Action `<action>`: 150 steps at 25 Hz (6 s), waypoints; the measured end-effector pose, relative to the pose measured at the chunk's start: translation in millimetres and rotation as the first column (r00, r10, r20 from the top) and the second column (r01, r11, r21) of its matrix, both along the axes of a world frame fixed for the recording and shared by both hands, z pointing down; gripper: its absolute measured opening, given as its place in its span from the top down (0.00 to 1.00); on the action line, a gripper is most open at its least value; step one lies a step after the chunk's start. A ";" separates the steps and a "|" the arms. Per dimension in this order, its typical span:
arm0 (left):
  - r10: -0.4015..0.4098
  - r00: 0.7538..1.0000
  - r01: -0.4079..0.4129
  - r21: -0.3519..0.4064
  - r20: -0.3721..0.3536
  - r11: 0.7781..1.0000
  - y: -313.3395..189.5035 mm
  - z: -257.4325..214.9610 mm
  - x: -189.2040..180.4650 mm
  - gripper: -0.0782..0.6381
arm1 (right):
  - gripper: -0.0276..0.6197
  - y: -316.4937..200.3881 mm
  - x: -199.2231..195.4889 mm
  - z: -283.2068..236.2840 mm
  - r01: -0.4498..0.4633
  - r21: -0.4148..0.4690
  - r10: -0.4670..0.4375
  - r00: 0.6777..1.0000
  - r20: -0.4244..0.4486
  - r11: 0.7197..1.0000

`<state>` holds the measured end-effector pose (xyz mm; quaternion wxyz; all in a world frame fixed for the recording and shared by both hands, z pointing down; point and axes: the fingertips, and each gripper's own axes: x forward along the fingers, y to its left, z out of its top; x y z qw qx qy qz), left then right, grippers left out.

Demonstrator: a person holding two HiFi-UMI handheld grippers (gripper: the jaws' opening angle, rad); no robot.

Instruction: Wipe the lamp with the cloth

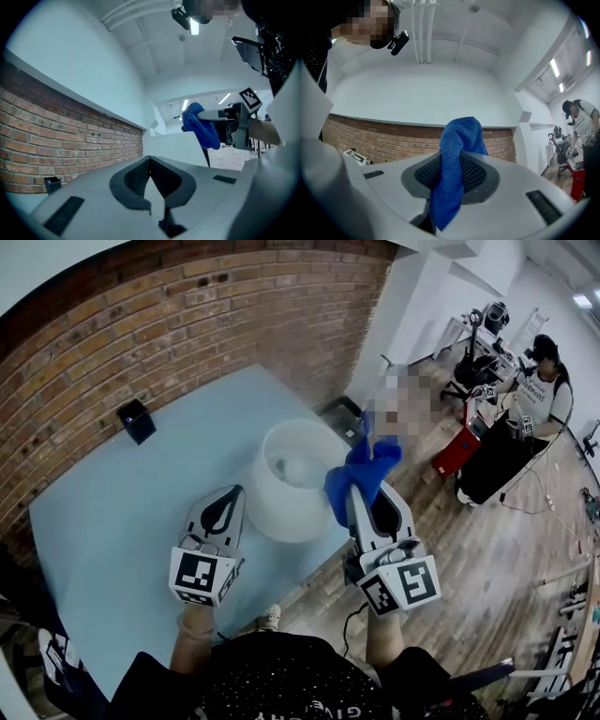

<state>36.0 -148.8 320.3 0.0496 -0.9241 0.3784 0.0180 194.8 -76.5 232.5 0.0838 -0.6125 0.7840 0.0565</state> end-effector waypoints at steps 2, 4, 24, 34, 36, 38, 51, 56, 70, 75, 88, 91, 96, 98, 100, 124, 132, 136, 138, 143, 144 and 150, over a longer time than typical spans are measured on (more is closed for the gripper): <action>-0.004 1.000 0.004 -0.007 0.001 1.000 -8.8 3.6 1.2 0.88 | 0.81 -8.9 4.1 2.1 -0.004 -0.007 0.004 1.000 0.002 1.000; -0.005 1.000 0.005 -0.016 0.004 1.000 -15.6 7.1 2.6 0.88 | 0.81 -14.2 6.9 8.3 -0.006 -0.023 0.006 1.000 0.010 1.000; -0.011 0.998 0.016 -0.086 0.061 0.996 -33.7 42.2 5.2 0.88 | 0.81 -17.8 30.4 88.6 -0.077 -0.173 0.092 0.992 0.082 0.982; -0.021 0.997 0.029 -0.117 0.074 0.993 -40.9 57.4 4.4 0.88 | 0.81 -19.1 51.5 142.8 -0.109 -0.299 0.143 0.985 0.093 0.948; -0.020 0.997 0.029 -0.119 0.075 0.992 -42.1 58.4 4.5 0.88 | 0.81 -19.9 56.2 153.4 -0.113 -0.328 0.151 0.984 0.093 0.938; -0.021 0.997 0.030 -0.122 0.077 0.992 -43.2 60.0 4.5 0.88 | 0.81 -21.5 61.1 163.0 -0.117 -0.358 0.158 0.984 0.085 0.926; -0.037 0.996 0.047 -0.126 0.079 0.991 -58.0 61.2 2.6 0.88 | 0.81 -64.3 94.7 97.4 0.067 -0.267 -0.005 0.973 0.229 0.961; -0.012 1.000 0.015 -0.121 0.022 0.992 -63.0 38.8 -0.8 0.88 | 0.81 -89.9 83.4 39.0 0.235 -0.182 -0.170 0.934 0.315 0.955; -0.016 0.999 0.021 -0.112 0.042 0.994 -91.2 17.2 -1.1 0.88 | 0.81 -144.7 59.5 52.7 0.424 -0.292 -0.326 0.886 0.330 0.857; -0.011 0.998 0.021 -0.137 0.069 0.990 -104.0 34.5 6.4 0.88 | 0.81 -156.0 60.5 76.6 0.462 -0.327 -0.342 0.867 0.362 0.824; -0.018 0.997 0.030 -0.170 0.075 0.985 -122.5 68.5 13.2 0.88 | 0.81 -172.0 72.1 132.4 0.493 -0.398 -0.343 0.854 0.391 0.774; -0.018 0.998 0.029 -0.175 0.067 0.984 -123.6 70.5 13.9 0.88 | 0.81 -174.8 73.9 149.6 0.484 -0.439 -0.329 0.863 0.383 0.757; -0.006 0.998 0.017 -0.180 0.060 0.983 -125.0 72.5 20.3 0.88 | 0.81 -181.7 78.2 173.7 0.476 -0.501 -0.324 0.874 0.362 0.723; -0.010 0.998 0.021 -0.186 0.059 0.982 -126.1 75.1 19.8 0.88 | 0.81 -185.2 83.8 183.4 0.437 -0.555 -0.320 0.899 0.300 0.707; -0.008 0.998 0.020 -0.188 0.062 0.982 -126.1 76.6 18.4 0.88 | 0.81 -190.0 86.9 178.9 0.424 -0.573 -0.335 0.906 0.260 0.702; -0.038 0.999 0.042 -0.170 0.027 0.985 -131.9 60.7 7.7 0.88 | 0.81 -210.4 -31.1 44.0 0.895 -0.390 -0.877 0.354 0.325 0.217; -0.053 0.998 0.057 -0.181 0.027 0.982 -136.7 64.8 5.3 0.88 | 0.81 -220.9 -48.4 84.3 0.868 -0.485 -0.877 0.313 0.364 0.109; -0.065 0.998 0.069 -0.189 0.028 0.980 -141.5 69.9 2.7 0.88 | 0.81 -227.8 -55.3 112.4 0.821 -0.566 -0.885 0.315 0.342 0.074; -0.069 0.997 0.074 -0.195 0.030 0.978 -143.4 73.3 1.9 0.88 | 0.81 -229.8 -58.2 122.7 0.811 -0.584 -0.887 0.300 0.351 0.043; -0.080 0.996 0.084 -0.207 0.028 0.975 -149.5 76.8 -0.5 0.88 | 0.81 -235.5 -65.0 149.0 0.779 -0.626 -0.888 0.266 0.376 -0.033; -0.078 0.996 0.083 -0.207 0.031 0.975 -150.5 77.6 0.0 0.88 | 0.81 -237.3 -64.6 154.4 0.772 -0.633 -0.885 0.259 0.386 -0.050; -0.071 0.997 0.076 -0.207 0.029 0.975 -149.5 78.0 1.5 0.88 | 0.81 -243.3 -68.1 161.7 0.737 -0.666 -0.896 0.216 0.387 -0.110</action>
